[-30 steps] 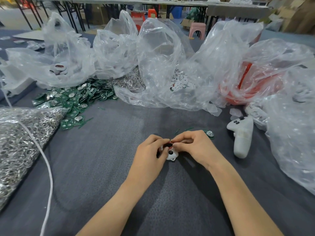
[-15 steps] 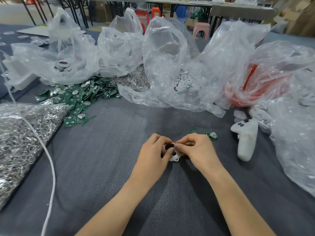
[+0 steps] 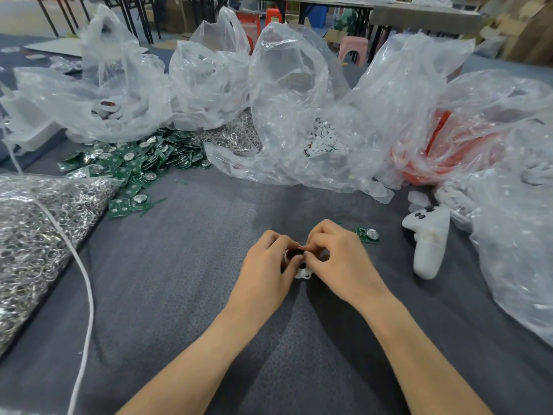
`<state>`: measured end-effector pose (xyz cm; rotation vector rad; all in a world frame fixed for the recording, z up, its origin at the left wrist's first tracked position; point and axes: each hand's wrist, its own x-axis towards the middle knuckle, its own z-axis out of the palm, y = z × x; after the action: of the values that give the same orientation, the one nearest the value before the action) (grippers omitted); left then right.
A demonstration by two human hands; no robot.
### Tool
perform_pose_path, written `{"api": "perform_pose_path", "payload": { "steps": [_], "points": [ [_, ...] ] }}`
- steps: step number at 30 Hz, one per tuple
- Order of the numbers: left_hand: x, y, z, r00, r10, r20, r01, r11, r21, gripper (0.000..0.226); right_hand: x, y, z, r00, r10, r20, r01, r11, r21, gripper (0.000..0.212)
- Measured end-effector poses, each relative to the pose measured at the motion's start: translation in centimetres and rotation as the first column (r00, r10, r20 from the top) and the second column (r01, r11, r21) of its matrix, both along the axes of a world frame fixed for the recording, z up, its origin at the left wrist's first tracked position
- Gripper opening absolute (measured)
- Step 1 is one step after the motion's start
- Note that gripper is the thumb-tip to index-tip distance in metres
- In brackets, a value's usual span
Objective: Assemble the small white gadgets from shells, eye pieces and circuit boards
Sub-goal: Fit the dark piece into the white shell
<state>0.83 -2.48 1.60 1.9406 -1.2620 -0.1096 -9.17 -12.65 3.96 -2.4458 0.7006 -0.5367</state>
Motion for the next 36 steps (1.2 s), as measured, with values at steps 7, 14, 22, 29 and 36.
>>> {"api": "perform_pose_path", "payload": {
  "steps": [7, 14, 22, 29, 36],
  "points": [
    [-0.1, 0.0, -0.1, 0.999, -0.01, 0.04, 0.01, 1.0, -0.005, 0.006, 0.6, 1.1, 1.0, 0.943, 0.088, -0.321, -0.19, 0.934, -0.303, 0.012],
    [-0.3, 0.1, -0.4, 0.999, -0.03, 0.018, 0.03, 1.0, 0.002, 0.013, 0.8, 1.5, 1.7, 0.894, 0.091, -0.439, -0.271, 0.89, -0.366, 0.014],
    [-0.1, 0.0, -0.8, 0.999, -0.04, 0.02, 0.04, 0.999, 0.009, 0.012, 0.2, 1.0, 0.6, 0.928, 0.134, -0.349, -0.259, 0.903, -0.343, 0.011],
    [-0.3, 0.2, -1.6, 0.994, 0.03, 0.105, -0.032, 0.999, 0.021, 0.038, -1.8, 1.2, -2.3, 0.973, -0.071, 0.219, 0.083, 0.996, -0.045, 0.018],
    [0.0, 0.6, -0.7, 0.992, -0.108, -0.063, 0.108, 0.994, -0.003, 0.032, -1.6, 0.8, -2.2, 0.967, -0.088, 0.238, 0.055, 0.989, 0.141, 0.008]
  ]
}}
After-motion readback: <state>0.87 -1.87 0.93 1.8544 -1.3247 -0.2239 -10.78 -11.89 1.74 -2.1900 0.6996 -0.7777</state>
